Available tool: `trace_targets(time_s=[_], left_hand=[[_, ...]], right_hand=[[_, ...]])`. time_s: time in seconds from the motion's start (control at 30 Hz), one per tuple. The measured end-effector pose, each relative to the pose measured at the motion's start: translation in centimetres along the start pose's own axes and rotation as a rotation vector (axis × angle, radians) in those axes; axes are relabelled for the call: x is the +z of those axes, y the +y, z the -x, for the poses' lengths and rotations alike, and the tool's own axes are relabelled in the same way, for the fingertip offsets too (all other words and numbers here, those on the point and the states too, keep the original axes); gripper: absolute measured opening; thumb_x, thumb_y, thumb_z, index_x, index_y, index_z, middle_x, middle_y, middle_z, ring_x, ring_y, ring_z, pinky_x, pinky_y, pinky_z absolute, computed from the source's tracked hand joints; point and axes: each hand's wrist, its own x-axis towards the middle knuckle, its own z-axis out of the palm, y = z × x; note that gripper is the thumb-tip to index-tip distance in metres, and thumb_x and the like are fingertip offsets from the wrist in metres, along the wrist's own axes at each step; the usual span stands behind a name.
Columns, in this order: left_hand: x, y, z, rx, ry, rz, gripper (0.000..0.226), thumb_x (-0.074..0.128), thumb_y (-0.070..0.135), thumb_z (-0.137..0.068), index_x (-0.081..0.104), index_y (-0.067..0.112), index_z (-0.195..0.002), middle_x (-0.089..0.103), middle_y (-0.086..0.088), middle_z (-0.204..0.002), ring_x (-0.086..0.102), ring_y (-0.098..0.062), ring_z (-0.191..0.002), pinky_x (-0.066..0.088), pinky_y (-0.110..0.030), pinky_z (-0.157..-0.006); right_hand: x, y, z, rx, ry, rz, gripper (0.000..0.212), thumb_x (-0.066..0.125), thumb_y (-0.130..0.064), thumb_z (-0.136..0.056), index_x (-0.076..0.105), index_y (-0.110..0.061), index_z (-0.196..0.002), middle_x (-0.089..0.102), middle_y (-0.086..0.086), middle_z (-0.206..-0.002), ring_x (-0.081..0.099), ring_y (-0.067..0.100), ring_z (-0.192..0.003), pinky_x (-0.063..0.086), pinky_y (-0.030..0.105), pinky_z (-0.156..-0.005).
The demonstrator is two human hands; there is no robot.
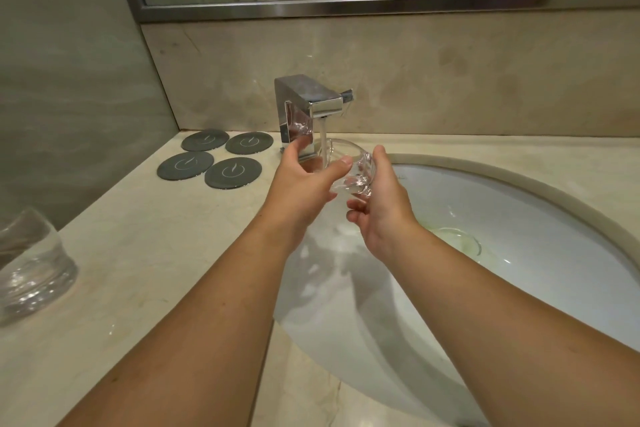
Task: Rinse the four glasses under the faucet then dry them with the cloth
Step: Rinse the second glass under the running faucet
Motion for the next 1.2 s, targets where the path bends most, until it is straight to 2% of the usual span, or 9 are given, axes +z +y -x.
trace_targets(time_s=[0.2, 0.3, 0.37, 0.43, 0.53, 0.7, 0.93, 1.07, 1.2], left_hand=[[0.01, -0.2, 0.0, -0.005, -0.076, -0.071, 0.111, 0.085, 0.03, -0.062, 0.034, 0.032, -0.161, 0.071, 0.006, -0.129, 0.068, -0.014, -0.124, 0.048, -0.046, -0.115], [0.06, -0.2, 0.23, -0.037, -0.072, -0.15, 0.122, 0.085, 0.067, -0.053, 0.033, 0.037, -0.159, 0.067, 0.011, -0.131, 0.065, -0.012, -0.123, 0.053, -0.044, -0.109], [0.05, -0.12, 0.42, -0.049, -0.039, -0.167, 0.119, 0.08, 0.078, -0.053, 0.038, 0.034, -0.156, 0.067, 0.009, -0.129, 0.068, -0.015, -0.117, 0.06, -0.04, -0.097], [0.04, -0.06, 0.45, -0.064, -0.021, -0.151, 0.111, 0.08, 0.075, -0.059, 0.043, 0.029, -0.152, 0.068, 0.005, -0.132, 0.072, -0.018, -0.113, 0.062, -0.033, -0.084], [-0.04, 0.1, 0.33, -0.077, -0.013, -0.094, 0.088, 0.09, 0.053, -0.073, 0.046, 0.026, -0.144, 0.067, -0.001, -0.135, 0.071, -0.016, -0.111, 0.059, -0.027, -0.075], [0.05, 0.3, 0.51, -0.046, -0.021, -0.036, 0.086, 0.09, 0.026, -0.084, 0.041, 0.025, -0.155, 0.07, 0.002, -0.12, 0.072, -0.014, -0.109, 0.063, -0.034, -0.088], [0.12, -0.06, 0.34, -0.055, -0.111, -0.052, 0.118, 0.088, 0.03, -0.057, 0.033, 0.036, -0.16, 0.066, 0.0, -0.139, 0.07, -0.015, -0.122, 0.057, -0.042, -0.105], [-0.02, -0.17, 0.43, -0.074, -0.099, -0.124, 0.107, 0.091, 0.05, -0.078, 0.028, 0.032, -0.163, 0.065, 0.011, -0.127, 0.065, -0.004, -0.118, 0.058, -0.041, -0.103], [-0.09, 0.08, 0.55, -0.066, -0.031, -0.107, 0.091, 0.084, 0.049, -0.087, 0.036, 0.021, -0.16, 0.064, 0.012, -0.12, 0.067, -0.006, -0.116, 0.062, -0.035, -0.093]], right_hand=[[0.06, -0.16, 0.09, 0.003, 0.026, -0.102, 0.025, 0.061, -0.036, -0.095, 0.07, -0.013, -0.093, 0.066, 0.004, -0.08, 0.042, 0.015, -0.049, 0.035, 0.027, -0.046], [-0.04, -0.19, 0.0, -0.072, 0.046, -0.067, 0.023, 0.058, -0.033, -0.093, 0.068, -0.012, -0.095, 0.063, 0.004, -0.078, 0.043, 0.016, -0.051, 0.036, 0.029, -0.047], [0.01, -0.18, -0.07, -0.119, 0.045, -0.047, 0.022, 0.057, -0.034, -0.092, 0.066, -0.014, -0.097, 0.064, 0.005, -0.08, 0.043, 0.016, -0.052, 0.035, 0.029, -0.048], [0.04, 0.0, -0.26, -0.149, 0.041, -0.035, 0.026, 0.057, -0.036, -0.087, 0.066, -0.015, -0.099, 0.067, 0.004, -0.083, 0.045, 0.017, -0.052, 0.036, 0.029, -0.047], [0.01, 0.1, -0.53, -0.141, 0.023, -0.036, 0.037, 0.055, -0.038, -0.083, 0.068, -0.012, -0.106, 0.071, 0.003, -0.089, 0.048, 0.017, -0.053, 0.038, 0.03, -0.049], [-0.16, 0.11, -0.64, -0.046, 0.016, 0.0, 0.045, 0.058, -0.058, -0.094, 0.071, -0.018, -0.11, 0.072, 0.001, -0.096, 0.053, 0.017, -0.059, 0.039, 0.029, -0.049], [-0.16, -0.16, -0.3, -0.058, 0.046, -0.088, 0.026, 0.063, -0.04, -0.094, 0.07, -0.015, -0.095, 0.066, 0.002, -0.077, 0.042, 0.014, -0.046, 0.035, 0.028, -0.048], [-0.04, 0.0, -0.4, -0.136, 0.049, -0.065, 0.029, 0.062, -0.038, -0.091, 0.069, -0.015, -0.107, 0.068, 0.001, -0.084, 0.044, 0.015, -0.05, 0.037, 0.028, -0.048], [0.1, -0.04, -0.06, -0.211, 0.03, -0.019, 0.03, 0.062, -0.036, -0.089, 0.067, -0.017, -0.111, 0.067, -0.001, -0.085, 0.053, 0.019, -0.067, 0.04, 0.031, -0.052]])
